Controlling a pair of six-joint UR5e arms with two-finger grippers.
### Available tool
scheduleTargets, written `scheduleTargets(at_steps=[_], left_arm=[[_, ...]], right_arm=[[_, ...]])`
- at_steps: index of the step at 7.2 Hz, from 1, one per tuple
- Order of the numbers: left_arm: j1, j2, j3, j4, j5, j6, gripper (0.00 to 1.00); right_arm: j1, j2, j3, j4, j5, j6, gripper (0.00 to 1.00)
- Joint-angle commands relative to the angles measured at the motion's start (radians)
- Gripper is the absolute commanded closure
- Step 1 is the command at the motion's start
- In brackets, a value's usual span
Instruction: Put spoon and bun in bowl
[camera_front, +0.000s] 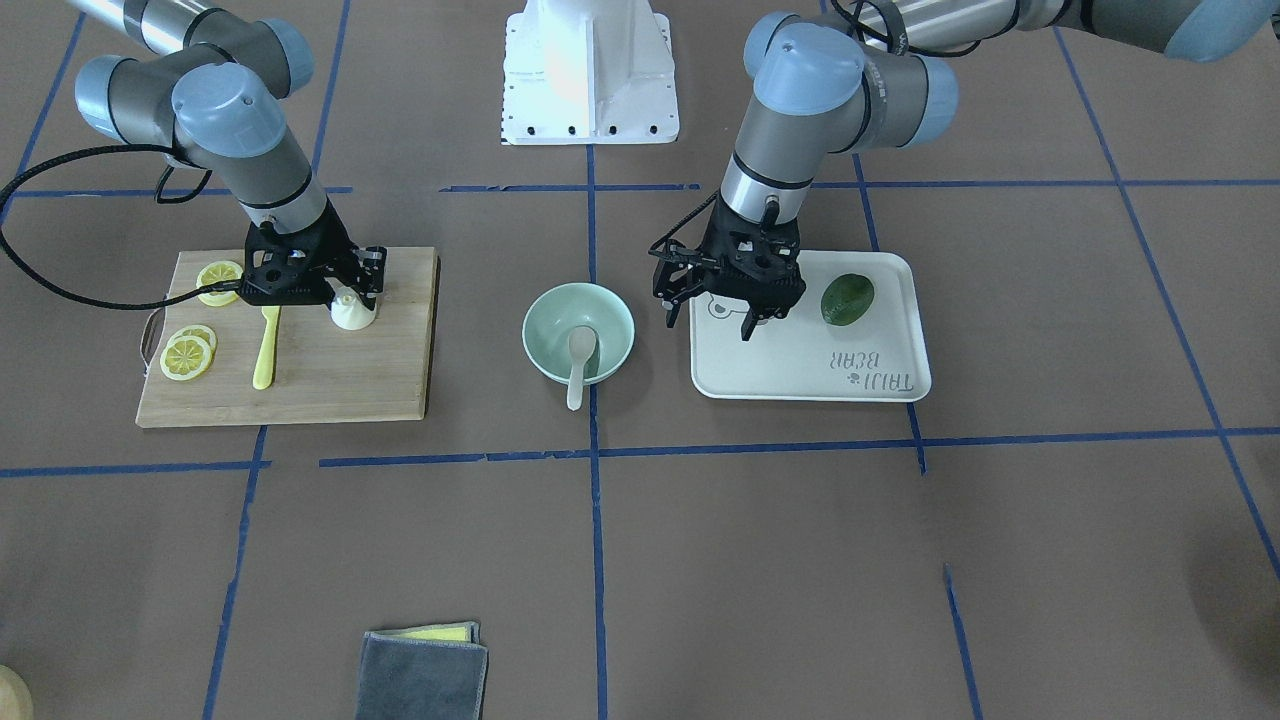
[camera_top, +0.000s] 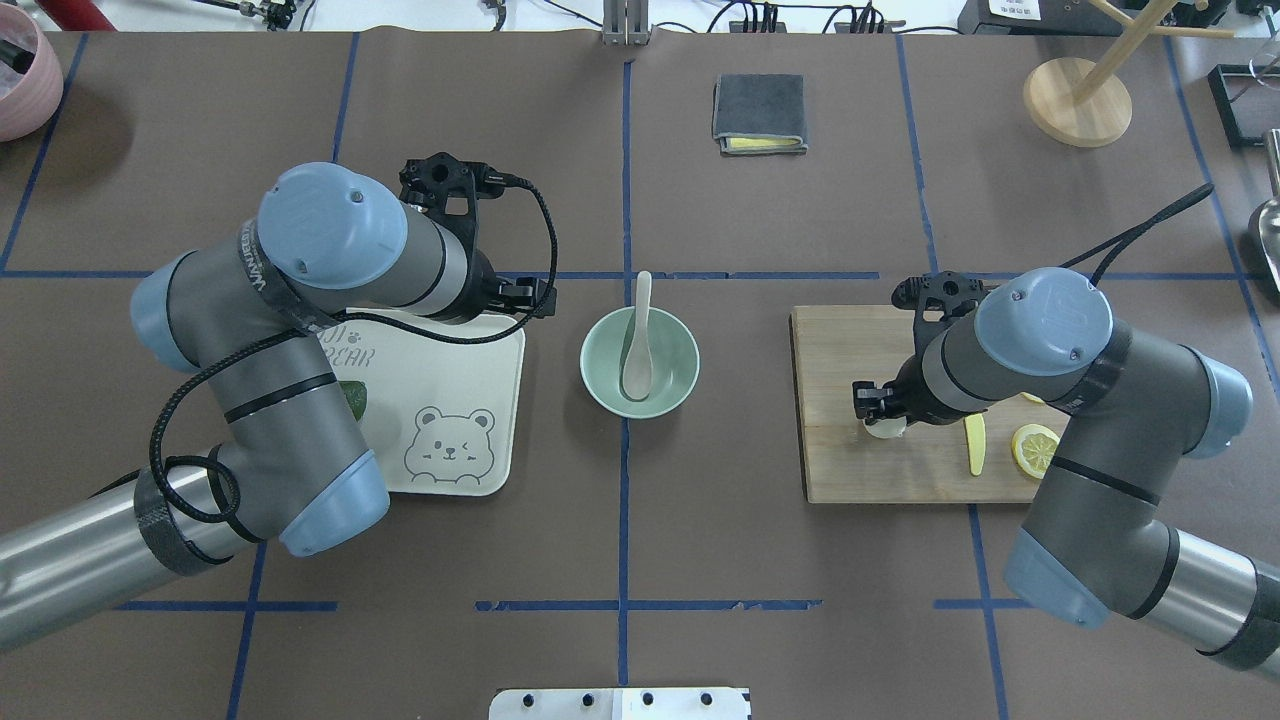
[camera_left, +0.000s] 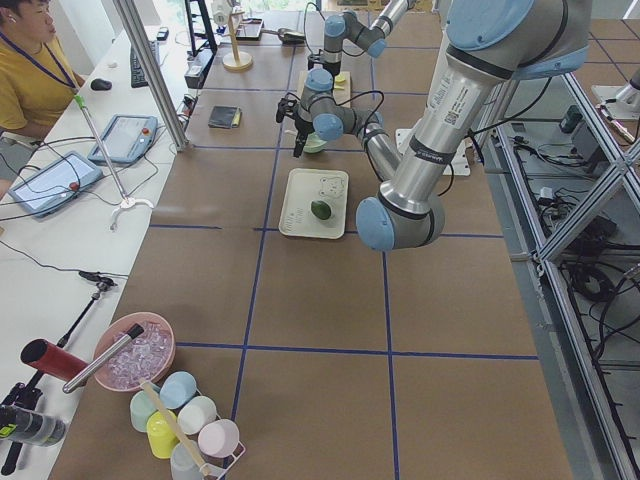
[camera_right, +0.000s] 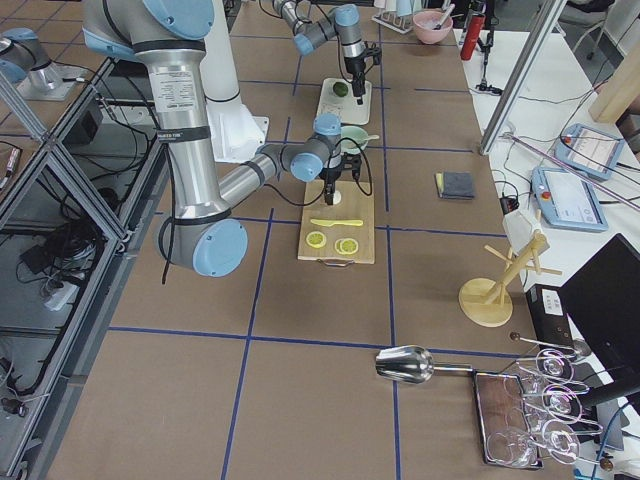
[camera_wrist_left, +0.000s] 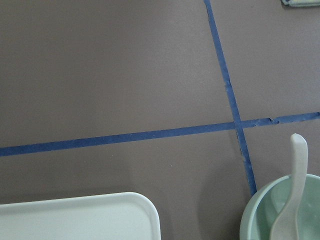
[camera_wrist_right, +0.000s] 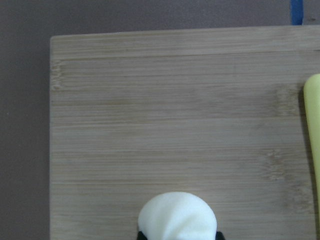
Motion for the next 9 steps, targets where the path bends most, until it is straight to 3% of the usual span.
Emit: scheduleTargets(at_steps=[1,3,4,5,6,7,8,9], left_arm=[[0.001,0.001,0.005,-0.001,0.002,0.001,0.09],[-0.001,0.006,-0.011,0.000,0.001,0.001,0.09],[-0.007,0.045,-0.058,0.000,0.002,0.001,0.00],[-0.030,0.109,-0.134,0.000,0.001,0.004,0.00],[-0.042,0.125,-0.155,0.000,0.001,0.004,0.00],[-0.039,0.122,-0.152,0.000,0.001,0.002,0.00],[-0.038,0.119,-0.147,0.000,0.001,0.002,0.00],[-0.038,0.122,-0.147,0.000,0.001,0.002,0.00]], right_arm=[[0.057,0.035,0.024,-0.033,0.043,0.000,1.00],[0.065,0.272,-0.015,-0.150,0.069,0.105,1.00],[0.059,0.367,-0.072,-0.141,0.069,0.189,1.00],[0.036,0.464,-0.151,-0.139,0.063,0.231,1.00],[-0.008,0.521,-0.208,-0.136,0.019,0.235,1.00],[-0.056,0.511,-0.215,-0.103,-0.026,0.238,0.96],[-0.065,0.508,-0.235,-0.081,-0.032,0.238,0.07],[-0.067,0.509,-0.241,-0.078,-0.038,0.244,0.01]])
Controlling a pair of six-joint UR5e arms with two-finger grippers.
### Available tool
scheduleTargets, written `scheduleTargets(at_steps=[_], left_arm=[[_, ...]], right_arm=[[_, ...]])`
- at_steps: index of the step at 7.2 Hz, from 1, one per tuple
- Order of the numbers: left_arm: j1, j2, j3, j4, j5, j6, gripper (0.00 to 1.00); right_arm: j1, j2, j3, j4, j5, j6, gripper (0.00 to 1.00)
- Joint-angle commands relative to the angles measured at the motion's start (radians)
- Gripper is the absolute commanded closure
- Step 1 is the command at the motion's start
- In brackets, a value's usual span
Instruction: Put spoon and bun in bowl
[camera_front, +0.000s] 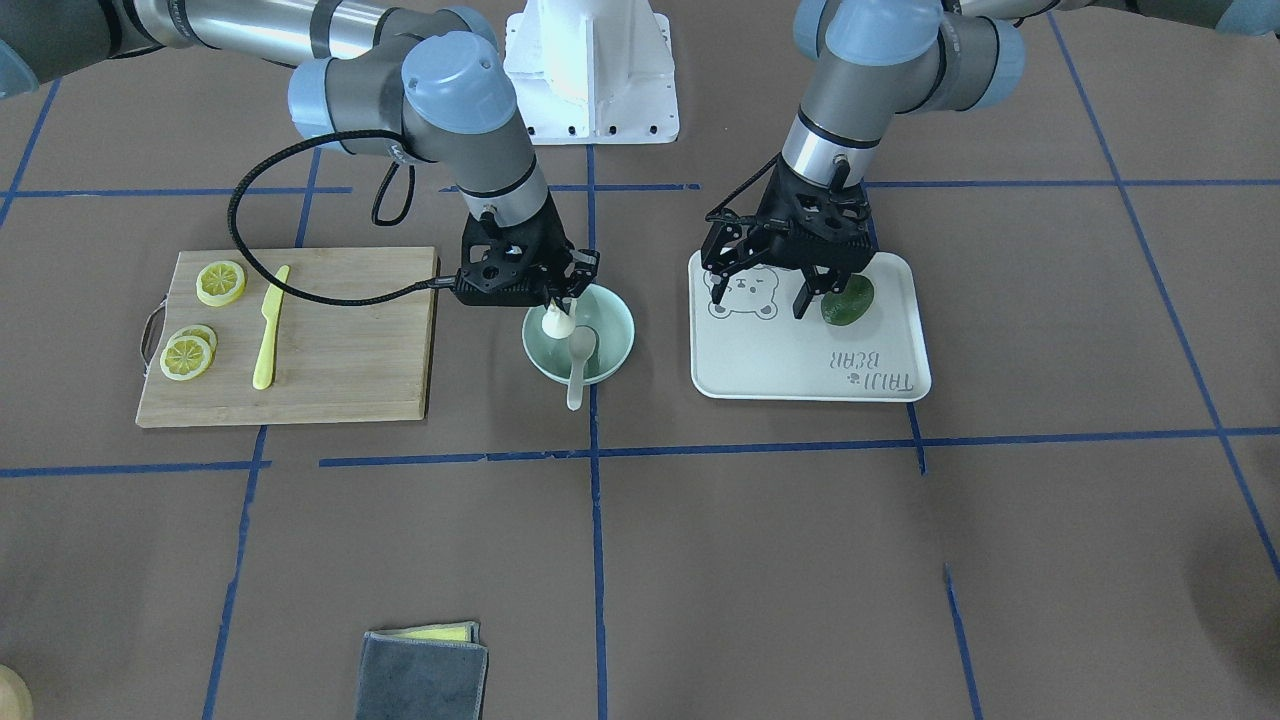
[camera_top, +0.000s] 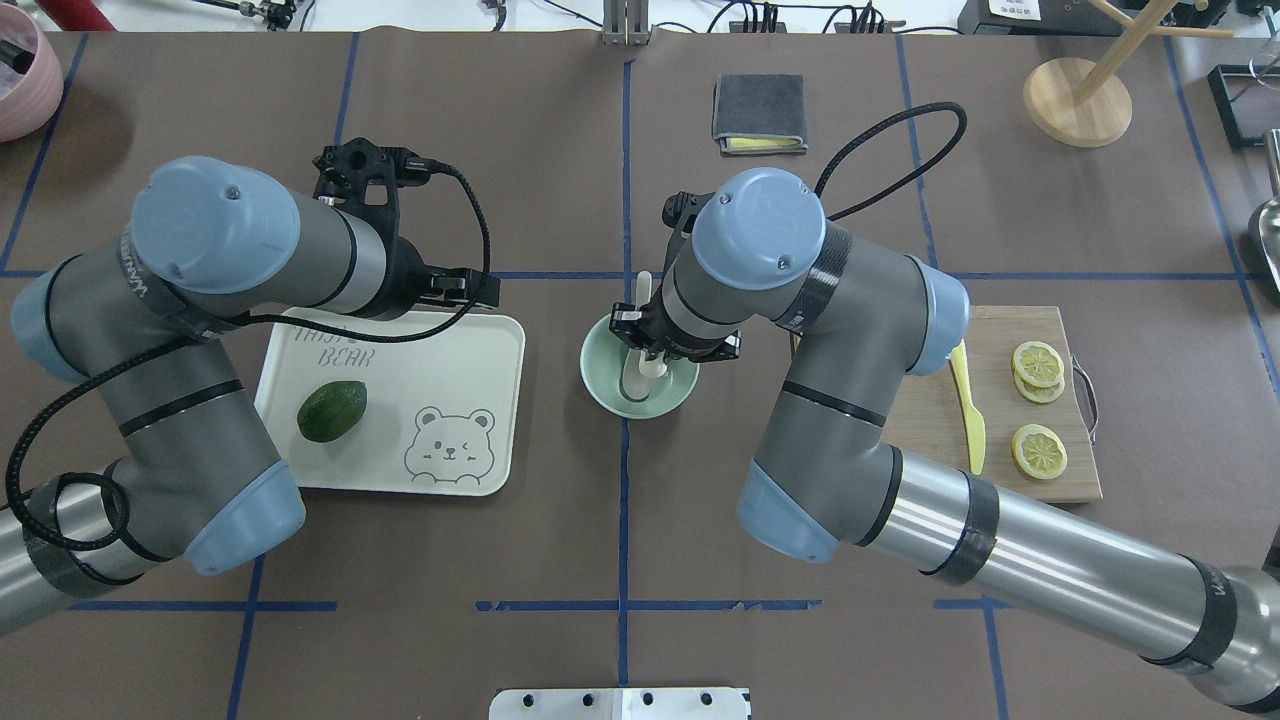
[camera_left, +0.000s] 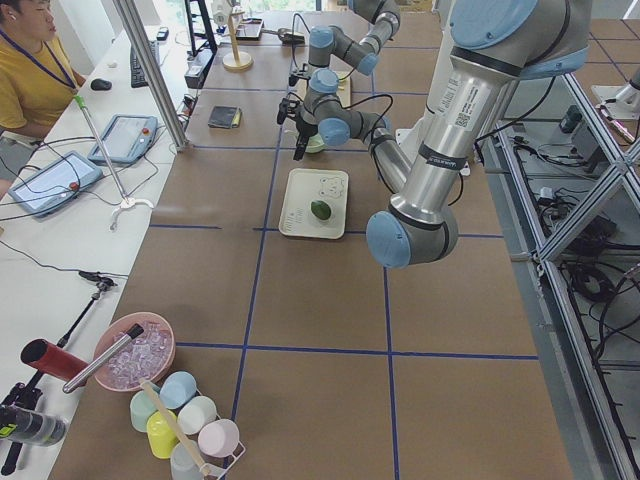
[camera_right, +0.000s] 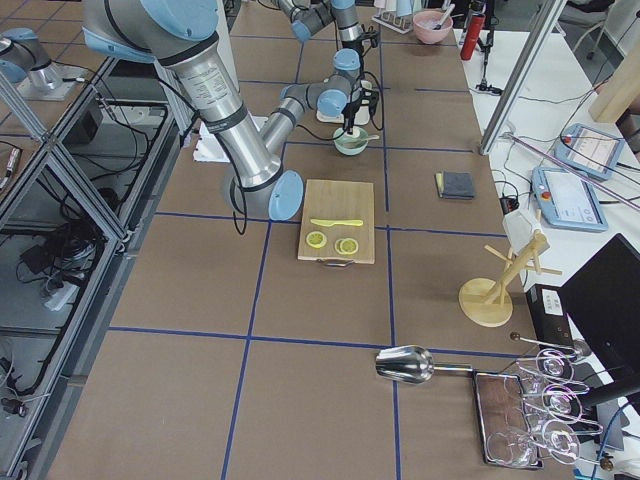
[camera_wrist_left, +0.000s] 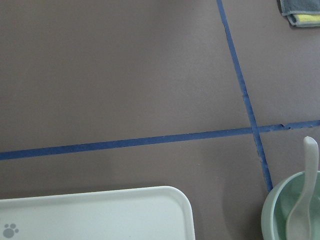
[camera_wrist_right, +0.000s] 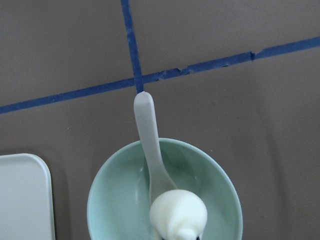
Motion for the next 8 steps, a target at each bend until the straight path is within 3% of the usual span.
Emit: scheduleTargets(at_steps=[1,4,7,8], left_arm=[[0.000,0.001,0.001,0.000,0.000,0.000,0.00],[-0.008,0.009,-0.006,0.000,0.002,0.001,0.00],[-0.034,0.022,-0.011,0.002,0.000,0.006,0.00],[-0.078,0.082,-0.037,0.000,-0.002,0.088,0.00]], right_arm=[[-0.012,0.005,-0.018,0.013,-0.015,0.006,0.00],[0.070,-0.049,-0.003,0.004,0.023,-0.003,0.00],[0.179,-0.203,0.104,0.003,0.127,-0.055,0.00],[0.260,-0.289,0.109,0.012,0.193,-0.190,0.00]])
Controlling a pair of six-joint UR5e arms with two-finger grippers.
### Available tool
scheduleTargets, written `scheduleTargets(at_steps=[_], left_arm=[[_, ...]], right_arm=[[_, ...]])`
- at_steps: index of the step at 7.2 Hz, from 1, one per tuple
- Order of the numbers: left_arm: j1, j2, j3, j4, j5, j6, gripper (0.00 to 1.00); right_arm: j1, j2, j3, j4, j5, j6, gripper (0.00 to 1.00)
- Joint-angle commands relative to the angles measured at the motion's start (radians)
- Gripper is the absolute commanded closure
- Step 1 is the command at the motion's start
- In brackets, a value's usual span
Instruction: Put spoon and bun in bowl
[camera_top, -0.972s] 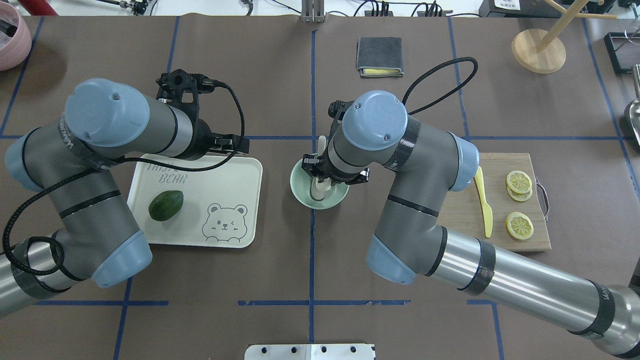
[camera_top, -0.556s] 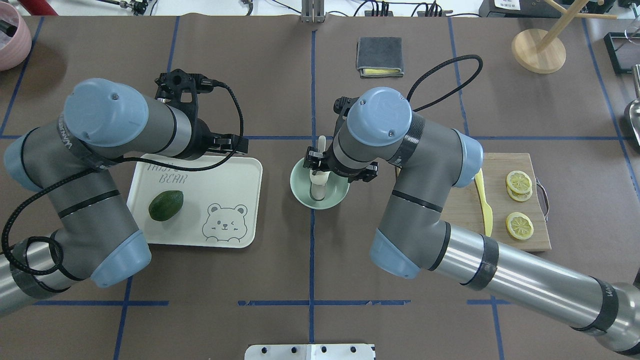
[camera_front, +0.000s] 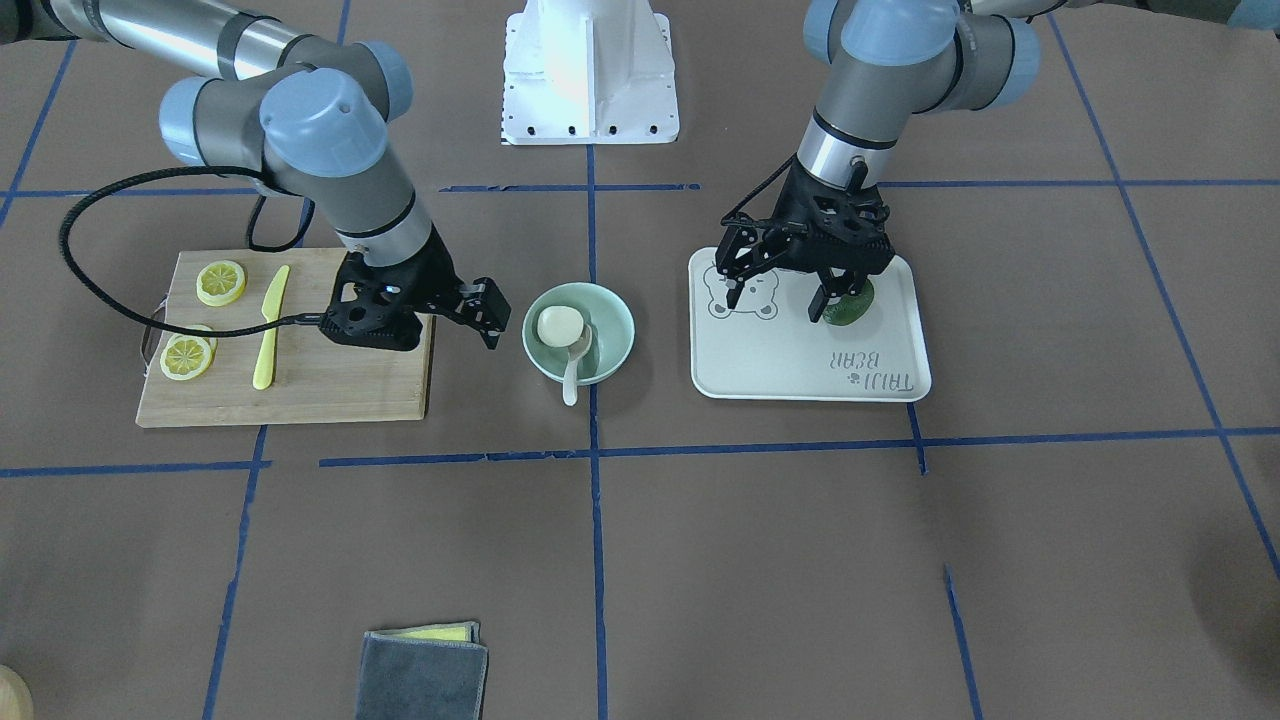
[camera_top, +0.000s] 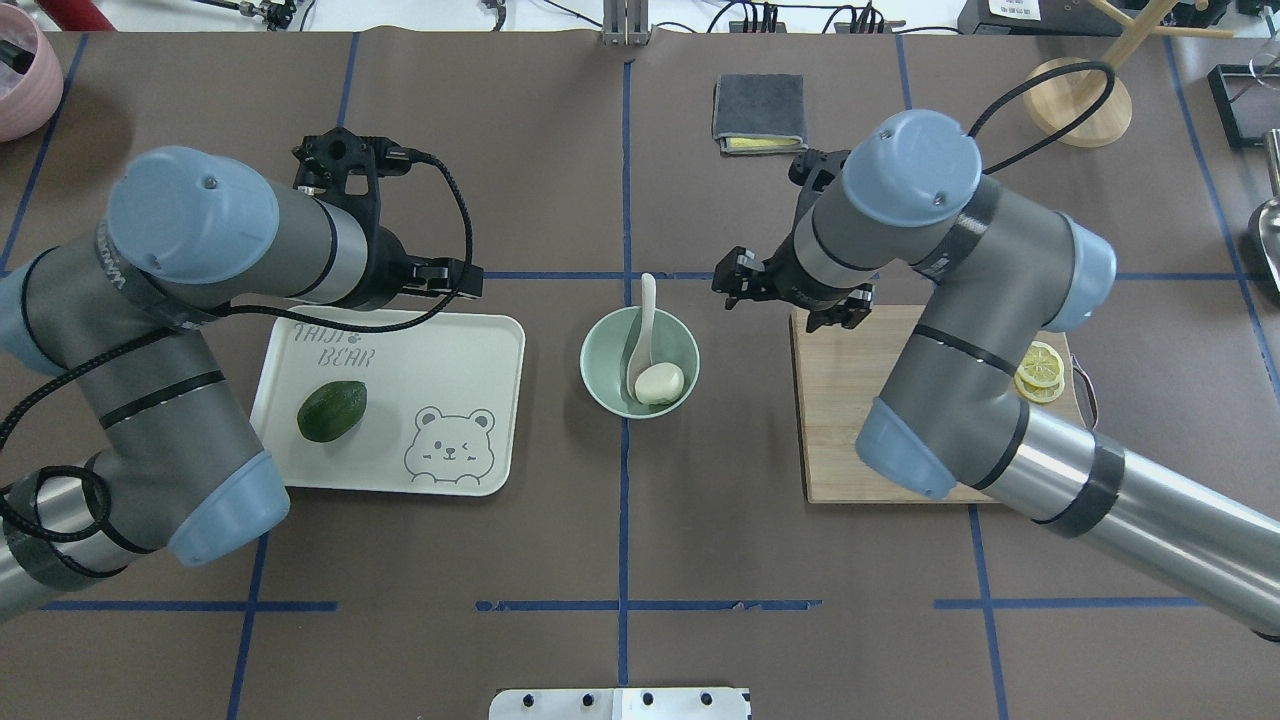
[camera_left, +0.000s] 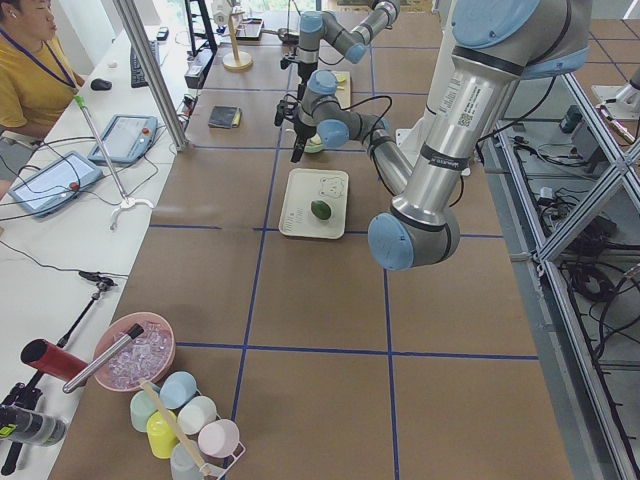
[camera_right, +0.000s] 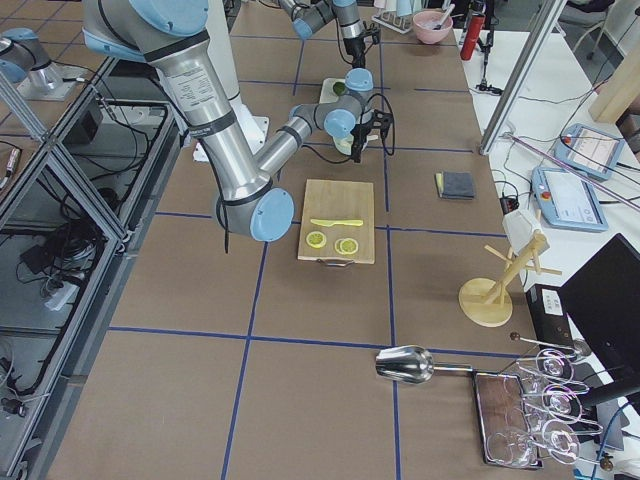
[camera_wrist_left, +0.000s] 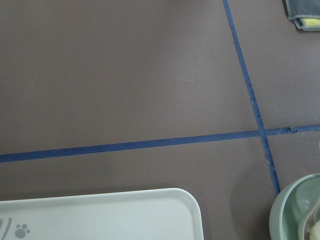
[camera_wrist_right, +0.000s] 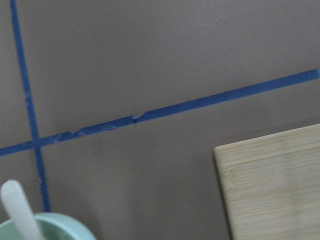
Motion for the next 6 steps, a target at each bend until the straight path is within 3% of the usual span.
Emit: scheduleTargets(at_steps=[1,2,3,5,6], left_arm=[[-0.078,0.141,-0.075,-0.003,-0.011,0.190,0.00],[-0.169,0.185,-0.085,-0.010,-0.057,0.325,0.00],[-0.276,0.217,-0.082,-0.012,-0.197,0.463,0.00],[-0.528,0.316,-0.065,-0.010,-0.426,0.792,0.00],[-0.635,0.363,-0.042,-0.001,-0.466,0.950,0.00]], right_arm=[[0.183,-0.178,0.018,0.004,0.097,-0.323,0.00],[0.271,-0.227,0.011,-0.007,0.126,-0.481,0.00],[0.368,-0.277,0.008,-0.015,0.175,-0.613,0.00],[0.553,-0.318,0.024,-0.179,0.242,-0.952,0.00],[0.644,-0.347,0.037,-0.252,0.243,-1.124,0.00]])
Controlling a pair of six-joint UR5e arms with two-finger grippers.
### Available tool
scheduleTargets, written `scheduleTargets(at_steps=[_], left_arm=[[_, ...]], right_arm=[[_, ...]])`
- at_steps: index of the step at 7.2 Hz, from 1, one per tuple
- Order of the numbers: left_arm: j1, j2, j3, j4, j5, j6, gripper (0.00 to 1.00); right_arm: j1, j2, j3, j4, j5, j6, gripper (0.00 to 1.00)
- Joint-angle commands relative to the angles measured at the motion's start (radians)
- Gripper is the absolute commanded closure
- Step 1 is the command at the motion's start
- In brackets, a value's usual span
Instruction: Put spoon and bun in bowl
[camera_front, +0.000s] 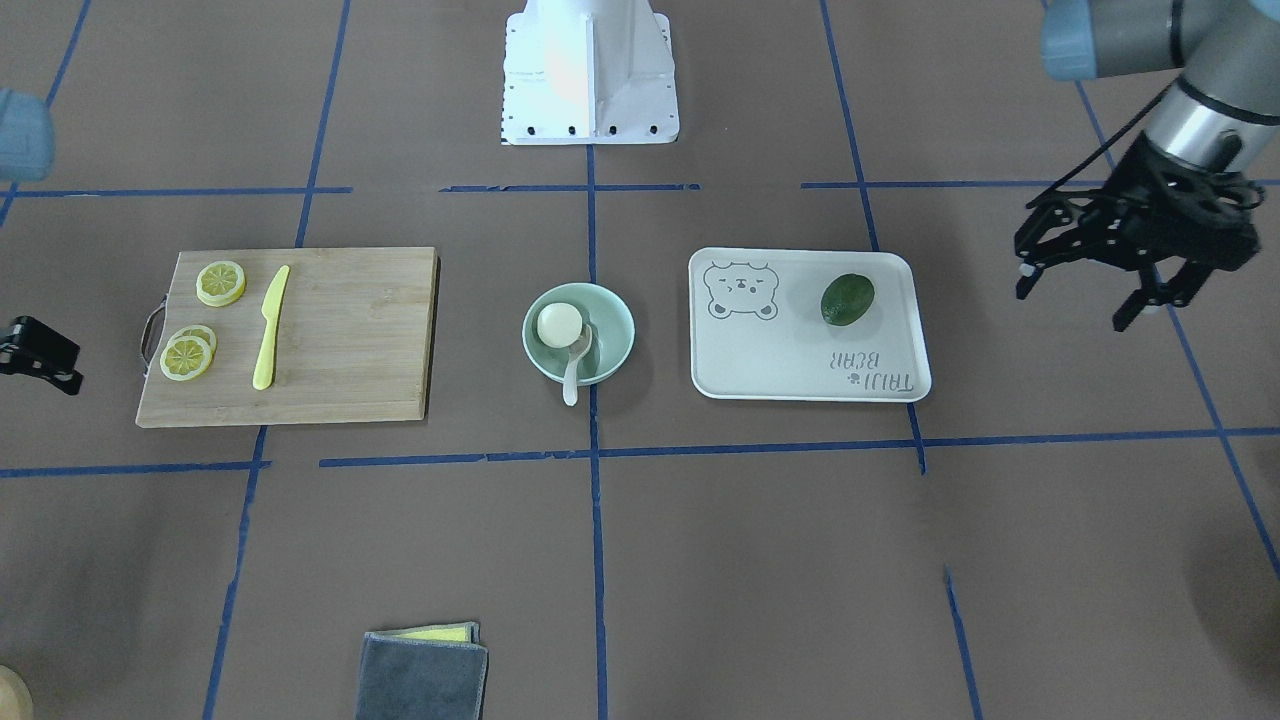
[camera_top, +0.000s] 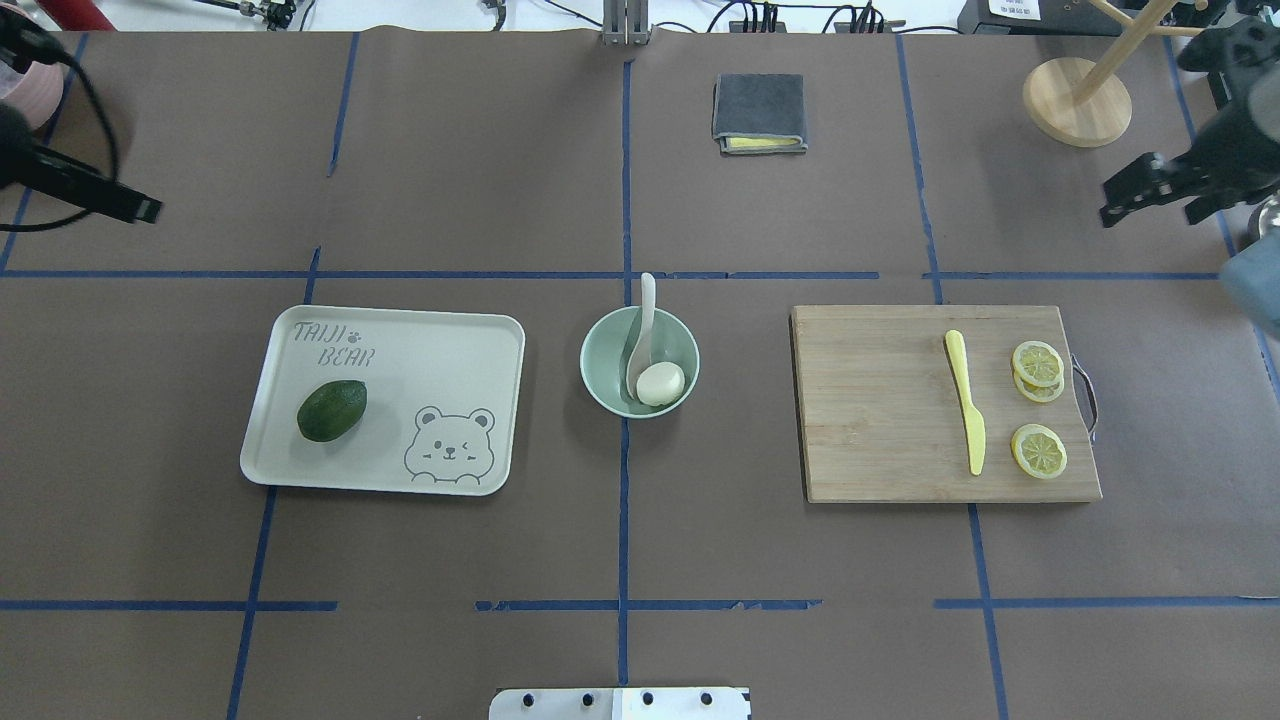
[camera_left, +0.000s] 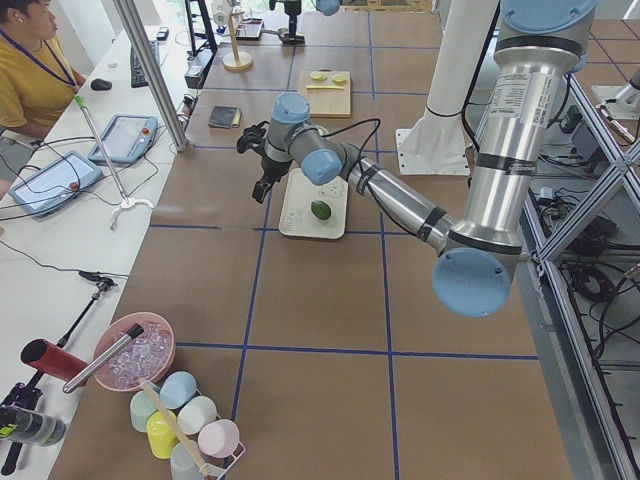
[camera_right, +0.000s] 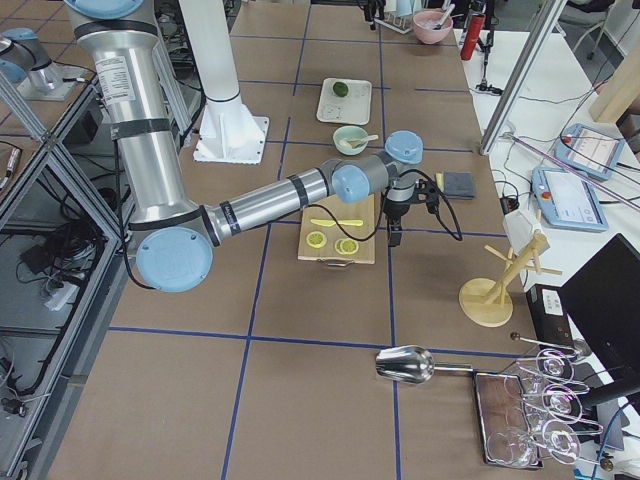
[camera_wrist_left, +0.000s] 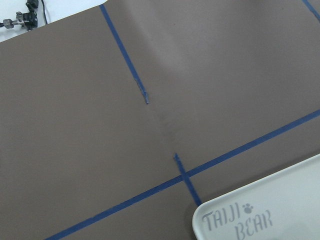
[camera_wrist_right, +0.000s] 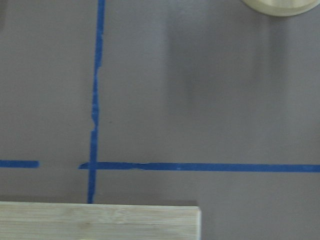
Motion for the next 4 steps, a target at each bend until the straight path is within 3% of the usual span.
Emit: scheduleTargets(at_steps=[1,2,3,4], left_arm=[[-0.209,0.087,0.052,0.009,-0.081,0.322,0.00],[-0.234,0.121,0.055,0.007,-0.081,0.377,0.00],[-0.254,0.139,0.054,0.007,-0.081,0.379,0.00],[-0.261,0.170,0.046,0.006,-0.082,0.377,0.00]], right_arm=[[0.196,-0.058,0.041,-0.187,0.014,-0.345,0.00],[0.209,-0.109,0.131,-0.286,0.018,-0.382,0.00],[0.207,-0.165,0.214,-0.304,-0.009,-0.356,0.00],[0.229,-0.172,0.215,-0.306,-0.011,-0.342,0.00]])
